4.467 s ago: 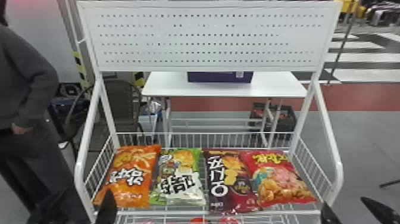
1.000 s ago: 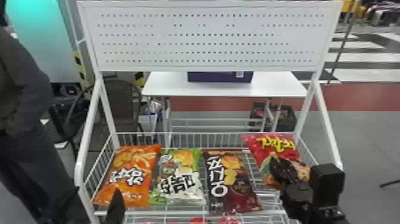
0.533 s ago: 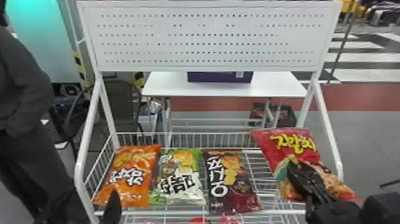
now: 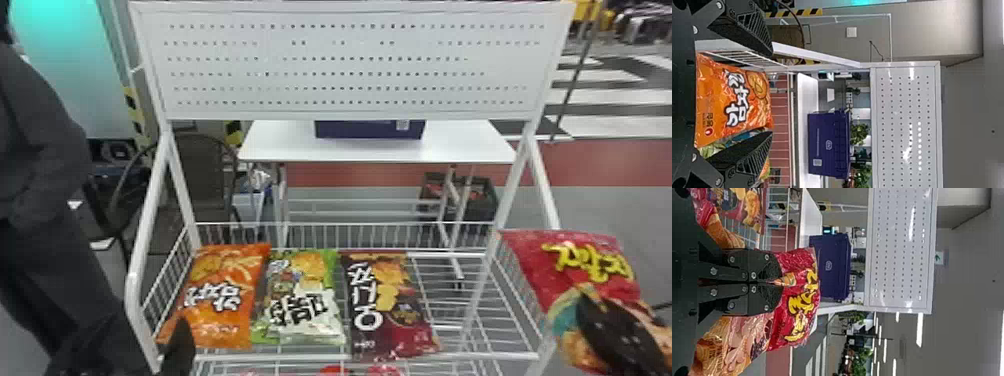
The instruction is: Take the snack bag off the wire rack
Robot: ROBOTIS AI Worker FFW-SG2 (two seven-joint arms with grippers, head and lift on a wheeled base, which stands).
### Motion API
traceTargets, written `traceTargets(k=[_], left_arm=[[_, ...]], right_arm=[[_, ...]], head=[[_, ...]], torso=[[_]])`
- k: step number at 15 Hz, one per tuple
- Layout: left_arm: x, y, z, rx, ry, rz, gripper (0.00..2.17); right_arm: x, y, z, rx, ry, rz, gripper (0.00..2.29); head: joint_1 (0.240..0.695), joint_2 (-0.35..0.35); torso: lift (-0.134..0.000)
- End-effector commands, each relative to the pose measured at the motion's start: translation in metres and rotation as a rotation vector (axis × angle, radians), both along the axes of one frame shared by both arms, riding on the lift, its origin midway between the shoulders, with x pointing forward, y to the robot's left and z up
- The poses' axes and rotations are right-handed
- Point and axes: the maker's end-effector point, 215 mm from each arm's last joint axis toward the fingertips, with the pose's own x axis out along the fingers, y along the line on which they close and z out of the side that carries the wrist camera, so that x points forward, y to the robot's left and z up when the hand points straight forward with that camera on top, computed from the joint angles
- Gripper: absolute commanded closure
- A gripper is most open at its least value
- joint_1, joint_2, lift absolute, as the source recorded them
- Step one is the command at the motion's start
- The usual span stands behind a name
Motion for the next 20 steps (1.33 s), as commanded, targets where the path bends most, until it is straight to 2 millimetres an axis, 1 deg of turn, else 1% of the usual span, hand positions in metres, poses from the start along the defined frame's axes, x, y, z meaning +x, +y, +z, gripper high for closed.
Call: traceTargets(k=[1, 2, 6, 20], left_arm=[[0.0013, 0.0002, -0.0001, -0.001, 0.001, -0.002, 0.19], [0.0022, 0.0004, 0.0003, -0.001, -0.001, -0.002, 0.19], [0.0029, -0.0002, 0.0004, -0.006, -0.002, -0.002, 0.19], [0.0015, 0.0018, 0.001, -0.004, -0.001, 0.001, 0.19]], right_arm=[[-0.0069, -0.0264, -0.0037, -0.011, 0.028, -0.004, 2.25], [-0.009, -0.0295, -0.0048, -0.019, 0.036, 0.01, 2.25], [-0.0118, -0.0271, -0.0101, -0.022, 0.043, 0.022, 2.25], [-0.0112, -0.0251, -0.0103, -0.028, 0.04, 0.025, 2.25]], head=[[0.499, 0.0], [0.499, 0.0], [0.499, 0.0], [0.499, 0.0]], torso=[[0.0], [0.0], [0.0], [0.0]])
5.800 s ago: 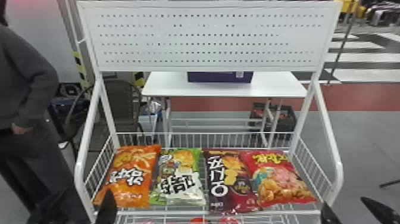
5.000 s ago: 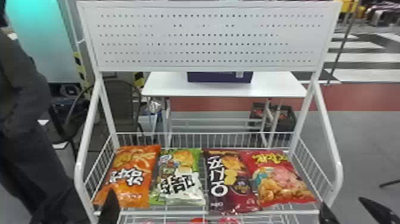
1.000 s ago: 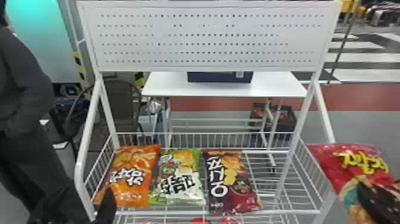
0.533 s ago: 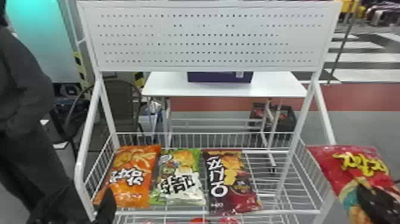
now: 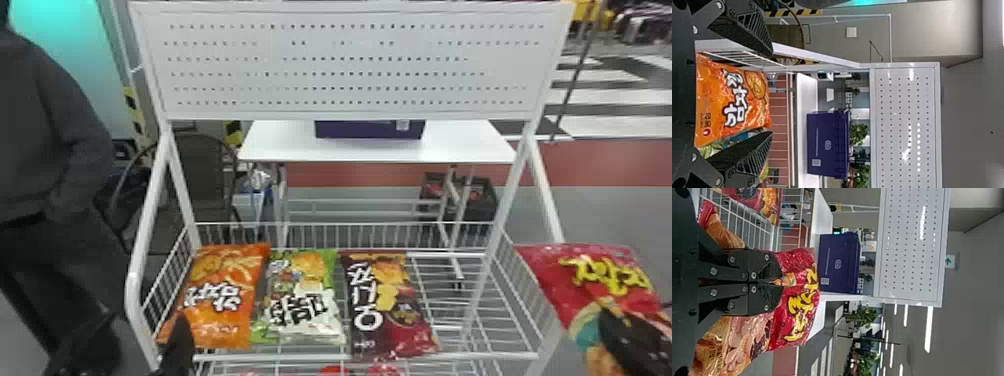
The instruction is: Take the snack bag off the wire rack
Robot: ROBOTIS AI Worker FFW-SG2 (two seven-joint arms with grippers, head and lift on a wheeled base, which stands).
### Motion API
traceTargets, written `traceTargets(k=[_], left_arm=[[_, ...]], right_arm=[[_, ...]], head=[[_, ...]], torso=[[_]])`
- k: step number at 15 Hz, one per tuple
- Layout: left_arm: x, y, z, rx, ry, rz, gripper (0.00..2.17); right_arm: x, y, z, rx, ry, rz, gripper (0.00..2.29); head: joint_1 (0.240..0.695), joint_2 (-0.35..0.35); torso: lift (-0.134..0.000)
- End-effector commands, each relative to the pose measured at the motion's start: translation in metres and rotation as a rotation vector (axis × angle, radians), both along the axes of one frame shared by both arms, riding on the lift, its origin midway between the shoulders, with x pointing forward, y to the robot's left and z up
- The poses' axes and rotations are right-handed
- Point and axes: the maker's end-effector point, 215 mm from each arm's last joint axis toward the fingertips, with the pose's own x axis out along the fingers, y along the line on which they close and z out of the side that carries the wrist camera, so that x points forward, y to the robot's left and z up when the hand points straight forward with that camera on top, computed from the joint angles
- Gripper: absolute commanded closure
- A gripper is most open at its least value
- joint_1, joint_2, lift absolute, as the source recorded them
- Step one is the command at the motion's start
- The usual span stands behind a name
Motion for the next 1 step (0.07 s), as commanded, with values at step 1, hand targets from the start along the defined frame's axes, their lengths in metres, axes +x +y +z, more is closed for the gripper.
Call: traceTargets(k=[1], left_arm=[[-0.0003, 0.0001, 0.0005, 0.0, -0.001, 0.0, 0.19]], right_arm=[[-0.0001, 0.0016, 0.001, 0.001, -0.002, 0.004, 2.25]], head=[[0.499, 0.0]], torso=[[0.0]])
